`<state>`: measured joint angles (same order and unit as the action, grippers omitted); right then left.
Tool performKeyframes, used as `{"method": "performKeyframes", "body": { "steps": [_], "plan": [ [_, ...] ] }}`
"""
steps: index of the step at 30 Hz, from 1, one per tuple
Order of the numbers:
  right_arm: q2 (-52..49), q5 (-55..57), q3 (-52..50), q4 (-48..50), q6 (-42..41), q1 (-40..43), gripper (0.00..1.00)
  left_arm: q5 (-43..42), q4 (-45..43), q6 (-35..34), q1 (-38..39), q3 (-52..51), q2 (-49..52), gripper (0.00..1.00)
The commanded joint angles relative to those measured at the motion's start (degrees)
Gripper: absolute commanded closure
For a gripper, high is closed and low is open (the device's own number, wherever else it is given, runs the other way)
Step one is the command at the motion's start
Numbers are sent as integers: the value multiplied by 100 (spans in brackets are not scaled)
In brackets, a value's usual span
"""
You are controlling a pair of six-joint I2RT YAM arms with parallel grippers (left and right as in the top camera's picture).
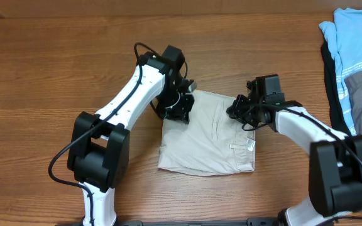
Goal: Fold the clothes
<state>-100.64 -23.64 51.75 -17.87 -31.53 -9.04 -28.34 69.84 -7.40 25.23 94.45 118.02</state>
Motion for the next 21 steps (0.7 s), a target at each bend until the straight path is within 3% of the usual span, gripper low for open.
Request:
{"method": "performKeyframes", "body": {
  "steps": [1, 10, 18, 21],
  "plan": [
    [-380, 472, 68, 57, -26, 4, 96, -195, 63, 315, -13, -435, -33, 96],
    [-485, 409, 74, 111, -26, 4, 96, -129, -420, 304, -24, -1709, -33, 96],
    [-481, 382, 114, 111, -26, 7, 96, -155, -529, 177, -13, -1808, -225, 96],
    [-363, -382, 518, -284, 44, 13, 96, -151, -800, 50, -13, -1784, -874, 96]
  ]
}}
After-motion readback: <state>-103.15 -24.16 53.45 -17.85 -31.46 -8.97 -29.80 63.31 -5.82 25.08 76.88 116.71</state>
